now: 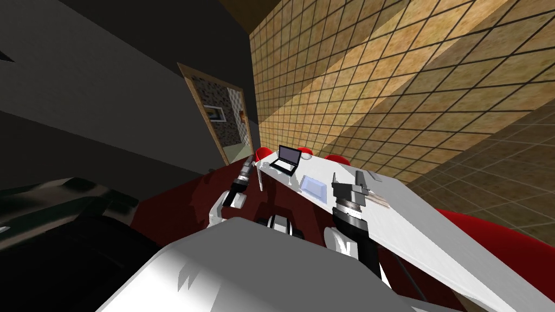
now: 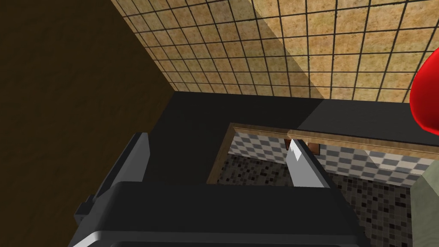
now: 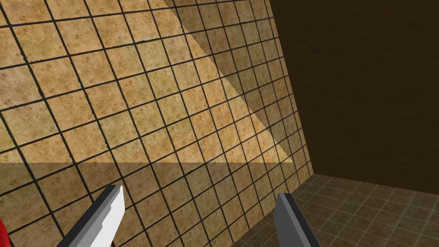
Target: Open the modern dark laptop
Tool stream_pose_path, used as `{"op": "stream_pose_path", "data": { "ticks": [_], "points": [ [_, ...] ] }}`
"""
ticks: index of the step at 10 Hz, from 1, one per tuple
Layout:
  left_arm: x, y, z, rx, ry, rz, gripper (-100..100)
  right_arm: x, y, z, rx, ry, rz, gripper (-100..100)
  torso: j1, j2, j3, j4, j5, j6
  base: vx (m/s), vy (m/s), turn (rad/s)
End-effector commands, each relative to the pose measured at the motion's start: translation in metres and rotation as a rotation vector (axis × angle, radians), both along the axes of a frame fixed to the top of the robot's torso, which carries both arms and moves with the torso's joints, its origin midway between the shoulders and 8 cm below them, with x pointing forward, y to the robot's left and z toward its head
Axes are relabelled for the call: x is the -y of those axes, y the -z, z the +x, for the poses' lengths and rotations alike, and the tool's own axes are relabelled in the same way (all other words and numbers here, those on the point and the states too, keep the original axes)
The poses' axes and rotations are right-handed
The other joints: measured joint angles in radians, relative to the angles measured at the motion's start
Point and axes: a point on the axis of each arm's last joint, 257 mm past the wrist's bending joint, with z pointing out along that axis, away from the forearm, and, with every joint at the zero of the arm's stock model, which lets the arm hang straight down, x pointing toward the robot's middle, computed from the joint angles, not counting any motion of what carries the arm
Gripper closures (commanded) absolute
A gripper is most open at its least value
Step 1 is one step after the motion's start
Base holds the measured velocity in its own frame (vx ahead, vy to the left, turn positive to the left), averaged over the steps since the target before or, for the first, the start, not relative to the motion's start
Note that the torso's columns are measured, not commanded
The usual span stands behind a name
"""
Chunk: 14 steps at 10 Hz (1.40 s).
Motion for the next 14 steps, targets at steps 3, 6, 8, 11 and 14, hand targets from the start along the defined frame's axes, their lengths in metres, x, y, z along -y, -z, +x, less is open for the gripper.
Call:
{"op": "stream_pose_path", "data": {
  "ticks": [3, 6, 8, 11, 14],
  "points": [
    [0.002, 0.017, 0.029, -0.042, 0.009, 0.010, -100, 0.000, 0.000, 0.000, 0.000, 0.000, 0.000, 0, 0.000, 0.001, 0.001, 0.000, 0.000, 0.000, 0.049, 0.051, -0.103],
    [0.005, 0.027, 0.052, -0.069, 0.016, 0.019, -100, 0.000, 0.000, 0.000, 0.000, 0.000, 0.000, 0, 0.000, -0.001, -0.001, 0.000, 0.000, 0.000, 0.064, 0.051, -0.096],
    [0.009, 0.031, 0.074, -0.088, 0.022, 0.027, -100, 0.000, 0.000, 0.000, 0.000, 0.000, 0.000, 0, -0.001, 0.002, 0.001, 0.001, 0.000, 0.000, 0.045, 0.055, -0.125],
    [0.014, 0.037, 0.098, -0.114, 0.028, 0.034, -100, 0.000, 0.000, 0.000, 0.000, 0.000, 0.000, 0, -0.001, 0.000, 0.000, 0.000, 0.000, 0.000, 0.060, 0.057, -0.110],
    [0.018, 0.050, 0.124, -0.157, 0.031, 0.042, -100, 0.000, 0.000, 0.000, 0.000, 0.000, 0.000, 0, 0.000, 0.001, 0.001, 0.000, 0.000, 0.000, 0.056, 0.062, -0.106]
  ]
}}
